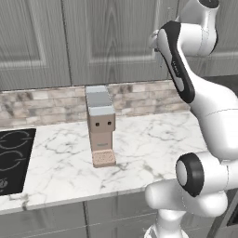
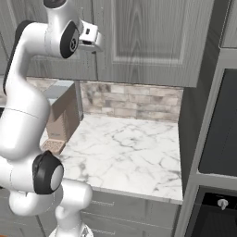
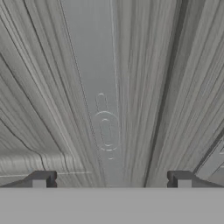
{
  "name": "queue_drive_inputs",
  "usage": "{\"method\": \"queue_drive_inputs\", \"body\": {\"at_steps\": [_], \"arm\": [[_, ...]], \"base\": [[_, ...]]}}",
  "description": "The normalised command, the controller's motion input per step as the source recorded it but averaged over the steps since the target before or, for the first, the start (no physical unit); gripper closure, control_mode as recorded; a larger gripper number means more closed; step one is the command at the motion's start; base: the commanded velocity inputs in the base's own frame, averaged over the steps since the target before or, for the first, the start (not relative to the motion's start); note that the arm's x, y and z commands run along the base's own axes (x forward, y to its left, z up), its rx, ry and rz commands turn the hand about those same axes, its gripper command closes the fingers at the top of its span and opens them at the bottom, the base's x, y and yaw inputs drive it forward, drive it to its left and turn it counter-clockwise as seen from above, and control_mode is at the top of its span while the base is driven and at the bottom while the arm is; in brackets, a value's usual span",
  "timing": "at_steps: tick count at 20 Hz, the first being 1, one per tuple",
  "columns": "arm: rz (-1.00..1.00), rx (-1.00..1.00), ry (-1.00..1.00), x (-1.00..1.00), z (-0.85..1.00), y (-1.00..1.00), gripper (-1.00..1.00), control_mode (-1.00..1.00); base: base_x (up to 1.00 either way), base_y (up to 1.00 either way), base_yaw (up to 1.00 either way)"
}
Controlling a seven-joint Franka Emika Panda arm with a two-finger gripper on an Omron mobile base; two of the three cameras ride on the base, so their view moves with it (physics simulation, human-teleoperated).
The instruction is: Move the bowls from the cabinet to the plates on the dining table.
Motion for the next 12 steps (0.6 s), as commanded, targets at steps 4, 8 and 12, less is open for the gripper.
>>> {"method": "queue_drive_inputs", "body": {"at_steps": [4, 8, 12], "arm": [[0.00, 0.00, 0.00, 0.19, 0.00, 0.00, -1.00, -1.00], [0.00, 0.00, 0.00, 0.22, 0.00, 0.00, -1.00, -1.00], [0.00, -0.01, 0.00, 0.25, -0.03, 0.00, -1.00, -1.00]], "base": [[0.00, 0.00, 0.00], [0.00, 0.00, 0.00], [0.00, 0.00, 0.00]]}}
